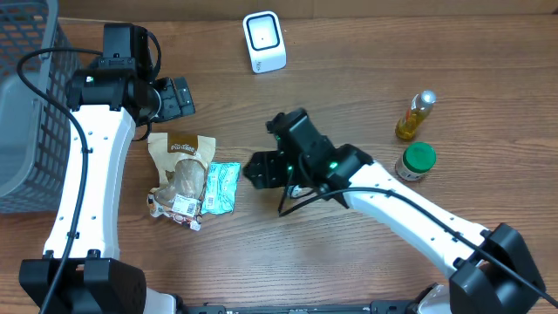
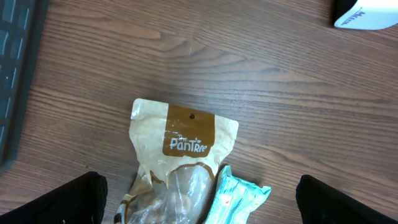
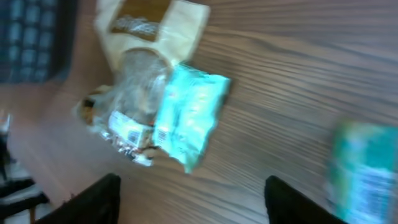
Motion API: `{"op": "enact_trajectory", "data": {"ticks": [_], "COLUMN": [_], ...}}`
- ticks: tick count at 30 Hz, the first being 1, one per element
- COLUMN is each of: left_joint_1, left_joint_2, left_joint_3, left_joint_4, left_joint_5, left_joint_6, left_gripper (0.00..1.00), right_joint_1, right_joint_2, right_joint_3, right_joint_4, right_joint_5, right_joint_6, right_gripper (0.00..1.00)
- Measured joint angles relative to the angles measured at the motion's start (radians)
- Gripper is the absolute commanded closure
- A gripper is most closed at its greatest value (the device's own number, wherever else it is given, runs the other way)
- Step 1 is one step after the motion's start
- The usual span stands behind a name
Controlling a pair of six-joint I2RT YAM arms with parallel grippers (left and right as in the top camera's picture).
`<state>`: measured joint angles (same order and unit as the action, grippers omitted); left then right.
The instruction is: Scan the item barcode
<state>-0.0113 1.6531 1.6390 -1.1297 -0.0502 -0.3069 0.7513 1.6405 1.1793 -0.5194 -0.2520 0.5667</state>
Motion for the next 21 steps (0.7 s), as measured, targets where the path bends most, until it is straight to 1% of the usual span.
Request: {"op": "enact_trajectory", "data": {"ticks": [5, 10, 14, 17, 18, 21], "left_joint_1": [0.0, 0.0, 0.0, 0.0, 0.0, 0.0], "left_joint_2": [0.0, 0.0, 0.0, 0.0, 0.0, 0.0], "left_joint_3": [0.0, 0.0, 0.0, 0.0, 0.0, 0.0], "left_joint_4": [0.0, 0.0, 0.0, 0.0, 0.0, 0.0], "left_joint_5": [0.0, 0.0, 0.0, 0.0, 0.0, 0.0], "left_joint_6": [0.0, 0.0, 0.0, 0.0, 0.0, 0.0], "left_gripper": [0.01, 0.0, 0.0, 0.0, 0.0, 0.0], "right_joint_1": [0.074, 0.146, 0.175, 0.176, 0.175, 0.173], "right_joint_2": [0.058, 0.166, 0.237, 0.255, 0.255, 0.255], "right_joint_3": [0.0, 0.0, 0.0, -0.002, -0.002, -0.002], "right_joint_4": [0.084, 0.158, 0.188, 0.187, 0.187, 0.184], "right_joint_5": [-0.01, 0.014, 0.049, 0.07, 0.075, 0.076], "right_joint_6": [0.006, 0.006, 0.009, 0.01, 0.009, 0.0], "right_gripper": [0.23, 0.23, 0.22, 0.22, 0.23, 0.37]}}
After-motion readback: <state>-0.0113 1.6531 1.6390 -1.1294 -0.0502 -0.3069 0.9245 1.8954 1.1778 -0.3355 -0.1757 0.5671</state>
